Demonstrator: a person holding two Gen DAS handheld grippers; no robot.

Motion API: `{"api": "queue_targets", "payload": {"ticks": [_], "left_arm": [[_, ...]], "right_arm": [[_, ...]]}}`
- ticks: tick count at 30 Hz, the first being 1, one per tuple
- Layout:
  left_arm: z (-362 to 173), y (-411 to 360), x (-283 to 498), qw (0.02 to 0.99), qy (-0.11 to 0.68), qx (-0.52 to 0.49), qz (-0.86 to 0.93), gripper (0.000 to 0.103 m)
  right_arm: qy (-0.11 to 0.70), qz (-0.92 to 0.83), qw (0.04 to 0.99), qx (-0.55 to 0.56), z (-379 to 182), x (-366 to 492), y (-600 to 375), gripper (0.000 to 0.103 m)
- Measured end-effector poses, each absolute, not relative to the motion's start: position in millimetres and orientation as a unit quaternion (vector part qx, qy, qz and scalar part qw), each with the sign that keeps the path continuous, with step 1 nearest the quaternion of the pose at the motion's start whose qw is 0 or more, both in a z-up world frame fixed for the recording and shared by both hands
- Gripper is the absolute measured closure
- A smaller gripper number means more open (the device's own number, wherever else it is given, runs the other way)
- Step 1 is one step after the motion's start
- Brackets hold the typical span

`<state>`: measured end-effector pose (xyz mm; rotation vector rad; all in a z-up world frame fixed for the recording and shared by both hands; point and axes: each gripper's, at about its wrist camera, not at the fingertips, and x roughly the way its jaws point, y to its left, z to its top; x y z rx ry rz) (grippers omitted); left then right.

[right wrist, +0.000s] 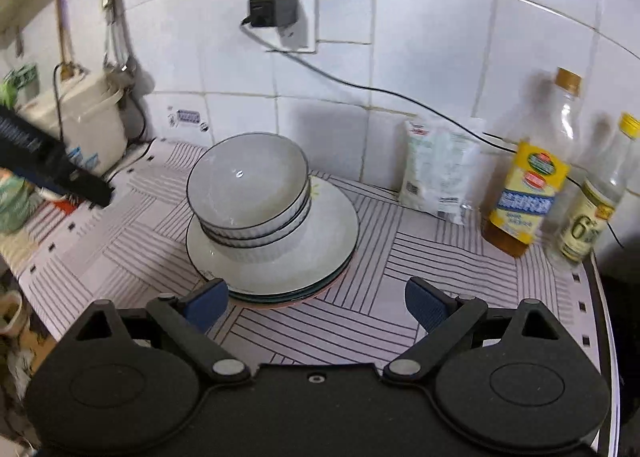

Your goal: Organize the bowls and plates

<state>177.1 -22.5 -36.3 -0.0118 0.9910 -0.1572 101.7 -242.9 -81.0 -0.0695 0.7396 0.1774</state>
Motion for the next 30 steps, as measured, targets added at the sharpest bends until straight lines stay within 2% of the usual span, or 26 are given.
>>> {"api": "queue_targets", "payload": {"ticks": [12, 13, 19, 25, 30], "left_arm": [[-1, 11, 128, 0.884, 0.458, 0.030, -0.085, 0.031], [1, 13, 124, 0.885, 0.457, 0.033, -0.085, 0.029], [8, 18, 102, 0.887, 0.449, 0.043, -0.097, 0.019], [12, 20, 85, 0.891, 0.441, 0.036, -0.104, 0.007], [13, 20, 74, 0.893, 0.436, 0.027, -0.111, 0.005]], "right_arm": [[0.357, 0.011, 0.934, -0.021, -24, 71, -238, 0.004], [0.355, 0.003, 0.935, -0.017, -22, 69, -238, 0.001], [0.360, -0.079, 0.929, -0.013, -24, 49, -239, 0.000], [0.369, -0.084, 0.925, 0.019, -7, 25, -243, 0.000], [0.376, -0.086, 0.923, 0.006, 1, 13, -236, 0.000]]}}
